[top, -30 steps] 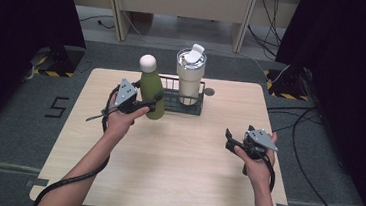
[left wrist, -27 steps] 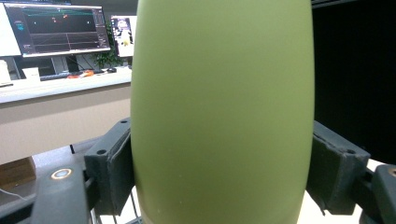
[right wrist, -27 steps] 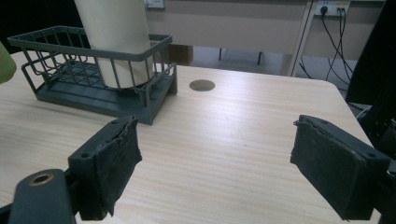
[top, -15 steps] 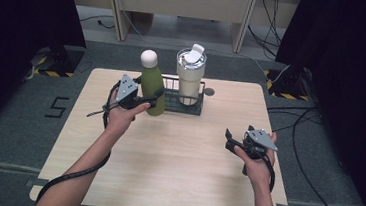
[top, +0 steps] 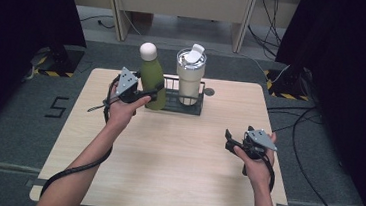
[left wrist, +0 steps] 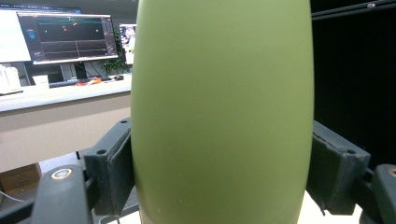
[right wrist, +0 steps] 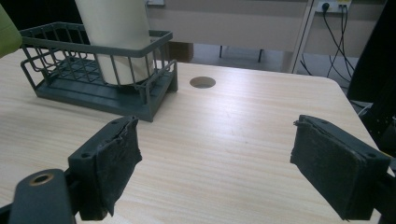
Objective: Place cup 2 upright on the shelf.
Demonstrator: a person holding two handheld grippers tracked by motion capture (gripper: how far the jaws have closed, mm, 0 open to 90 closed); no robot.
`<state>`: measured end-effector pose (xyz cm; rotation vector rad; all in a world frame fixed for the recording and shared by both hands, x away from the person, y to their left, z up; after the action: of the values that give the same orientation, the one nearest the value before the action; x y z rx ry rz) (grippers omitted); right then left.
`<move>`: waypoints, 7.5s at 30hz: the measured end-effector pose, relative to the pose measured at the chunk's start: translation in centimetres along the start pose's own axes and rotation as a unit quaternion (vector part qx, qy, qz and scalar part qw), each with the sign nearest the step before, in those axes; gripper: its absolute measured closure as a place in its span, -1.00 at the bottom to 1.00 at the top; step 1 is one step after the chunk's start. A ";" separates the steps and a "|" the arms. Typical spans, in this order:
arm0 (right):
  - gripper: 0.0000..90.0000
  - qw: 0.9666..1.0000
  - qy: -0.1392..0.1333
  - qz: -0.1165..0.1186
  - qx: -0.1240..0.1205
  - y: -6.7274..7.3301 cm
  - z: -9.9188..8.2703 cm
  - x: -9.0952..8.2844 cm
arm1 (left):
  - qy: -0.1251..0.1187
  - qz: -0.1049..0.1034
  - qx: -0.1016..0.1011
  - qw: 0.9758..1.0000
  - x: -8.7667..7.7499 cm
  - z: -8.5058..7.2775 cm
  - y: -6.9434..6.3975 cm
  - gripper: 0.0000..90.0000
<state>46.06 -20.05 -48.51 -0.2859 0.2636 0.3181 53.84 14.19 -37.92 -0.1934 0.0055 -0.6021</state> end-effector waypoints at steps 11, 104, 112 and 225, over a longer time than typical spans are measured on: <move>-0.67 1.000 0.001 -0.001 0.002 -0.2 0.0 -0.1 | 0.002 0.005 0.003 1.000 0.6 0.3 0.3 -0.53; -0.67 1.000 0.010 0.001 0.003 -0.1 -0.8 0.3 | -0.006 0.040 -0.011 0.999 6.5 3.0 2.8 -0.53; -0.67 1.000 0.011 0.000 0.005 -0.2 -0.9 0.3 | -0.001 0.045 -0.011 0.999 7.1 2.8 3.2 -0.53; -0.67 1.000 0.015 0.010 -0.002 0.2 -1.0 0.5 | 0.049 0.076 -0.020 0.996 8.3 -2.6 4.5 -0.88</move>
<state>46.21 -20.04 -49.60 -0.2920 0.2950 0.3336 63.05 12.74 -40.83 -0.1994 0.1268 -0.4591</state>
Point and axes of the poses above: each handheld gripper's, and its own axes: x roughly forward along the jaws, z roughly out of its top, y roughly to its left, the point moved 6 cm from there along x, roughly forward along the jaws, and after that the axes turned 14 degrees about -x, right-handed, at the moved point
